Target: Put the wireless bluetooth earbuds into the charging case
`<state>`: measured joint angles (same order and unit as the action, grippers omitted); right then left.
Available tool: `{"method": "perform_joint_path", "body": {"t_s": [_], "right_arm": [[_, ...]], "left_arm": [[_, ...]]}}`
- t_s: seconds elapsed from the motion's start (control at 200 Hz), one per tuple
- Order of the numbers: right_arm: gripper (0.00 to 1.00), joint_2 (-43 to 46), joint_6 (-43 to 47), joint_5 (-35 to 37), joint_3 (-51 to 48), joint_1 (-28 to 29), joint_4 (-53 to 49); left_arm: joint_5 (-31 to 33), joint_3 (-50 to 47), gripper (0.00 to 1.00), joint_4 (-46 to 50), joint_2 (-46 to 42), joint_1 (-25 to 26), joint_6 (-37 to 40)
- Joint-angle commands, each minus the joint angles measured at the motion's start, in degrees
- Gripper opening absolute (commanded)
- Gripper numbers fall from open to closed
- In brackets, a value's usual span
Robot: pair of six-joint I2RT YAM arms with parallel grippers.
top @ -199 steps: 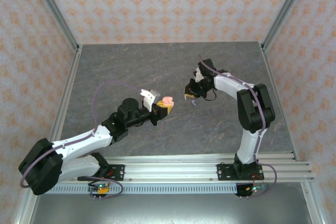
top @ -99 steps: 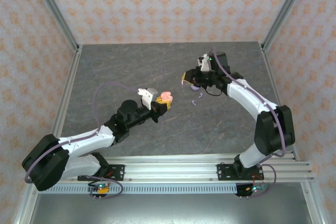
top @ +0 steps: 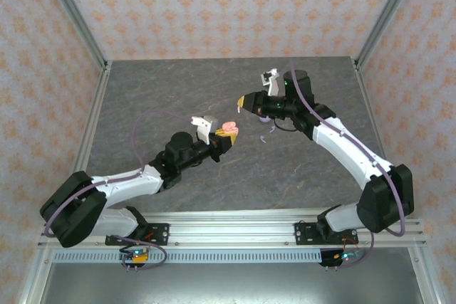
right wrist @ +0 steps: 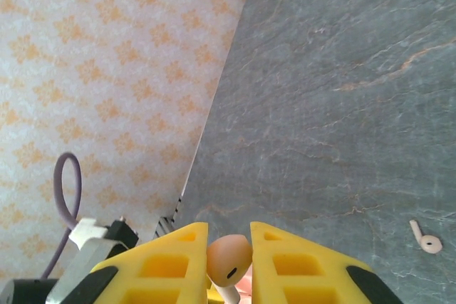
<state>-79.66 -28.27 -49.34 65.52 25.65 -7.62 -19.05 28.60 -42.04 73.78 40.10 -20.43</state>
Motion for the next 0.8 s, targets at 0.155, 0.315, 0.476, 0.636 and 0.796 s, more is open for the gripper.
{"method": "perform_joint_path", "body": {"t_s": [0.155,0.315,0.476,0.636,0.796], "right_arm": [[0.18,1.9,5.5,0.2,0.7,2.8,-1.4],[0.18,2.0,6.9,0.2,0.7,3.6,-3.1],[0.19,2.2,7.7,0.5,0.7,3.9,-3.8],[0.19,2.3,8.3,0.3,0.7,4.0,-4.8],[0.19,2.5,8.8,0.1,0.6,4.1,-5.4]], "left_arm": [[-2.0,3.9,0.04,-2.7,0.4,-0.2,-2.4],[-3.0,5.1,0.04,-1.2,0.3,-0.2,-2.2],[-3.2,5.9,0.04,-0.2,0.1,-0.2,-2.4],[-2.8,6.2,0.04,0.2,0.1,-0.2,-3.1],[-2.5,6.6,0.04,0.5,0.2,-0.2,-3.6]]}}
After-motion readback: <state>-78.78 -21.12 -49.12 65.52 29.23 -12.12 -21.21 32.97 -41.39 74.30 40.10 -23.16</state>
